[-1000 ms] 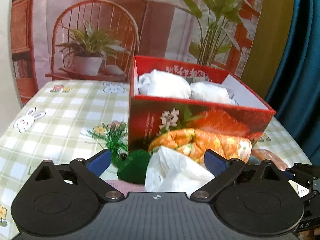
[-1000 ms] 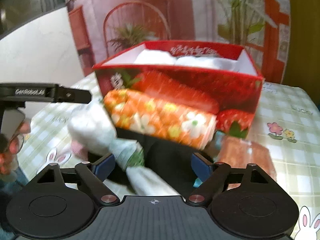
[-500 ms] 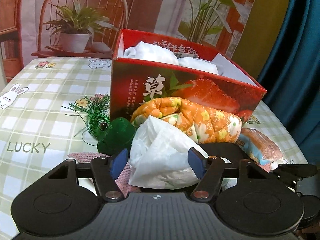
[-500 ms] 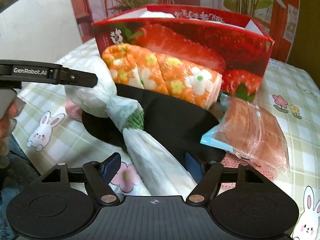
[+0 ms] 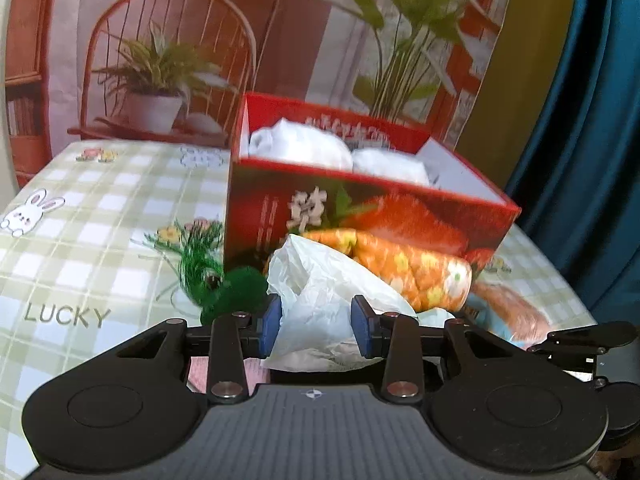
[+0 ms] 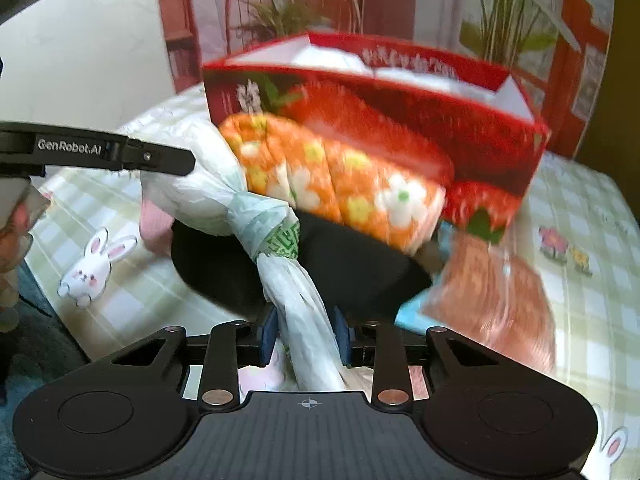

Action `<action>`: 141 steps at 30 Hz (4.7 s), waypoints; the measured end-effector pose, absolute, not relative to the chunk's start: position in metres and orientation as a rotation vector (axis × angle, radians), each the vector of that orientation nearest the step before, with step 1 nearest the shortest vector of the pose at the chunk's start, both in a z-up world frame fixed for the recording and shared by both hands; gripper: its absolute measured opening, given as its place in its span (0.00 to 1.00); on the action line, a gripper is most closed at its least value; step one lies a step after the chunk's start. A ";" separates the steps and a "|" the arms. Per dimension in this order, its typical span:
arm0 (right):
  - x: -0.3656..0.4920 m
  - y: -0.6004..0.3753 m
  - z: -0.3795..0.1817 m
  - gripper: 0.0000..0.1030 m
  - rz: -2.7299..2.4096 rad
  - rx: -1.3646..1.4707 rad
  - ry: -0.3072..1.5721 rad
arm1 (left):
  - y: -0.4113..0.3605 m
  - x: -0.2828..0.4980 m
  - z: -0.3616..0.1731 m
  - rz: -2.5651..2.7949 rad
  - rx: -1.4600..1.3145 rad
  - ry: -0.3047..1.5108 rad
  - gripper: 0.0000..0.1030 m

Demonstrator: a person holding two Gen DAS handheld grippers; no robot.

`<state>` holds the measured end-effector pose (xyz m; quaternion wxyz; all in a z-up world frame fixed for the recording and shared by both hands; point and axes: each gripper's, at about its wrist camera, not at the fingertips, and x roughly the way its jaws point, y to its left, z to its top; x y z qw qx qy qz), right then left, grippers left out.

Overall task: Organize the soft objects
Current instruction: 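Return the right tool to the pile and grasp the second white cloth bundle, then lift the second white bundle with the right tool and release it into the box, then lower the right tool to the orange floral cloth roll and grasp it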

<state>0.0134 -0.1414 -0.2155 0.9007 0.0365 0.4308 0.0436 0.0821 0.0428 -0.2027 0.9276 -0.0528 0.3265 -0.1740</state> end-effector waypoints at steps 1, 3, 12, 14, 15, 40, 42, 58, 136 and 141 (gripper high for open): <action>0.015 -0.141 -0.211 0.25 0.094 0.069 0.877 | 0.044 0.082 -0.200 -0.356 -0.109 0.657 0.39; 0.018 -0.142 -0.205 0.25 0.098 0.059 0.857 | 0.044 0.081 -0.193 -0.352 -0.111 0.630 0.39; 0.041 -0.151 -0.166 0.25 0.112 -0.043 0.756 | 0.046 0.089 -0.156 -0.359 -0.141 0.537 0.39; 0.046 -0.157 -0.157 0.25 0.114 -0.057 0.739 | 0.044 0.094 -0.150 -0.367 -0.142 0.525 0.39; 0.049 -0.160 -0.153 0.25 0.112 -0.066 0.730 | 0.043 0.096 -0.147 -0.370 -0.141 0.519 0.39; 0.133 -0.196 -0.122 0.25 0.082 -0.226 0.691 | 0.030 0.177 -0.131 -0.368 -0.138 0.547 0.39; 0.139 -0.199 -0.124 0.25 0.079 -0.221 0.692 | 0.030 0.184 -0.132 -0.366 -0.145 0.560 0.39; 0.164 -0.223 -0.157 0.37 0.036 -0.158 0.754 | 0.025 0.205 -0.149 -0.352 -0.091 0.640 0.59; 0.084 -0.204 -0.238 0.49 0.024 0.150 0.756 | 0.015 0.158 -0.223 -0.450 -0.050 0.738 0.64; 0.083 -0.204 -0.232 0.34 0.023 0.155 0.754 | 0.022 0.157 -0.222 -0.462 -0.075 0.739 0.50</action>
